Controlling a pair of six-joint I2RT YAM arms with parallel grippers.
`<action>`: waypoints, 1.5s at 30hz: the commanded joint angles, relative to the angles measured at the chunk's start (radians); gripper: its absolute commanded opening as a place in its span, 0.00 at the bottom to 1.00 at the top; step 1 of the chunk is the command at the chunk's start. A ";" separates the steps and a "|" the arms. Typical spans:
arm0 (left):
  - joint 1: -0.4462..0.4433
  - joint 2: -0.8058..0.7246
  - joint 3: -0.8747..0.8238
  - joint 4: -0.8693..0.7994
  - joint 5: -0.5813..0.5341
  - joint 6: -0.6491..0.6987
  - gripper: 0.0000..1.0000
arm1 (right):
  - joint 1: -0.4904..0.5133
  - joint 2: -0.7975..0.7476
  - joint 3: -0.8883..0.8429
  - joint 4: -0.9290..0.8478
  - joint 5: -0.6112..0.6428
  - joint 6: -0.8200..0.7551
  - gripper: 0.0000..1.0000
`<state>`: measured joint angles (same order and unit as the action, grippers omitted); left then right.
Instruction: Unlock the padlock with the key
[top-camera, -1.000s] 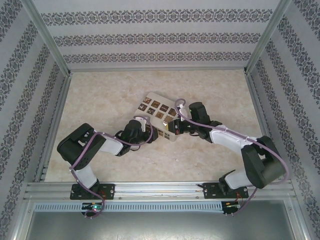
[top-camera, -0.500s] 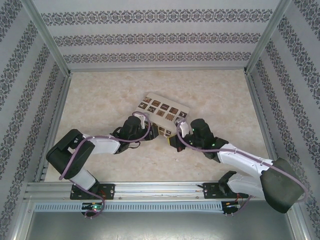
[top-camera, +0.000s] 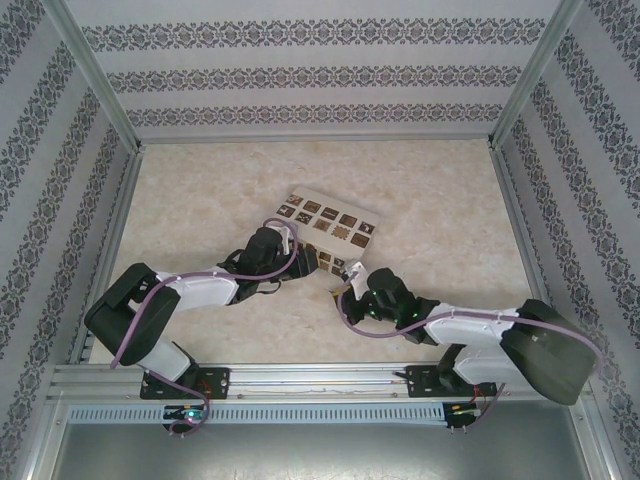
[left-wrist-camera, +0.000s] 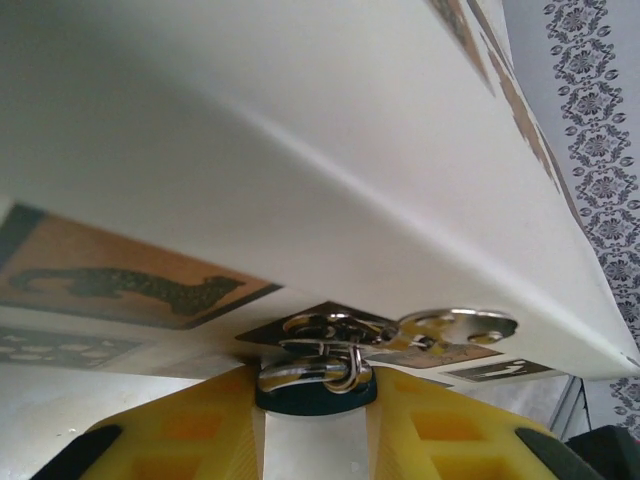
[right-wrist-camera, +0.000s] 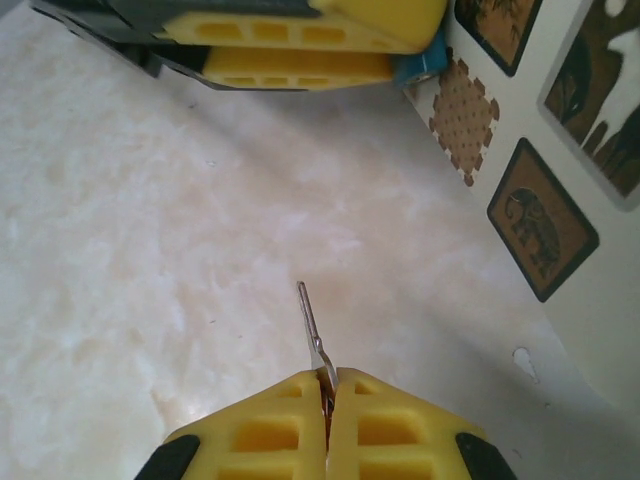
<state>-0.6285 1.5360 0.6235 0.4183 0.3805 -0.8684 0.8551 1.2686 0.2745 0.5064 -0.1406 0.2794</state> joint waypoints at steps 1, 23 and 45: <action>-0.014 -0.028 0.041 0.015 0.025 -0.017 0.29 | 0.015 0.049 -0.002 0.157 0.083 -0.024 0.00; -0.014 -0.043 0.051 -0.014 0.021 -0.042 0.29 | 0.012 0.224 0.026 0.369 0.161 -0.014 0.00; -0.014 -0.032 0.056 -0.007 0.029 -0.055 0.29 | -0.030 0.294 0.049 0.438 0.184 0.023 0.00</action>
<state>-0.6285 1.5249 0.6418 0.3725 0.3885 -0.9150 0.8394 1.5486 0.3023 0.8982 0.0120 0.2787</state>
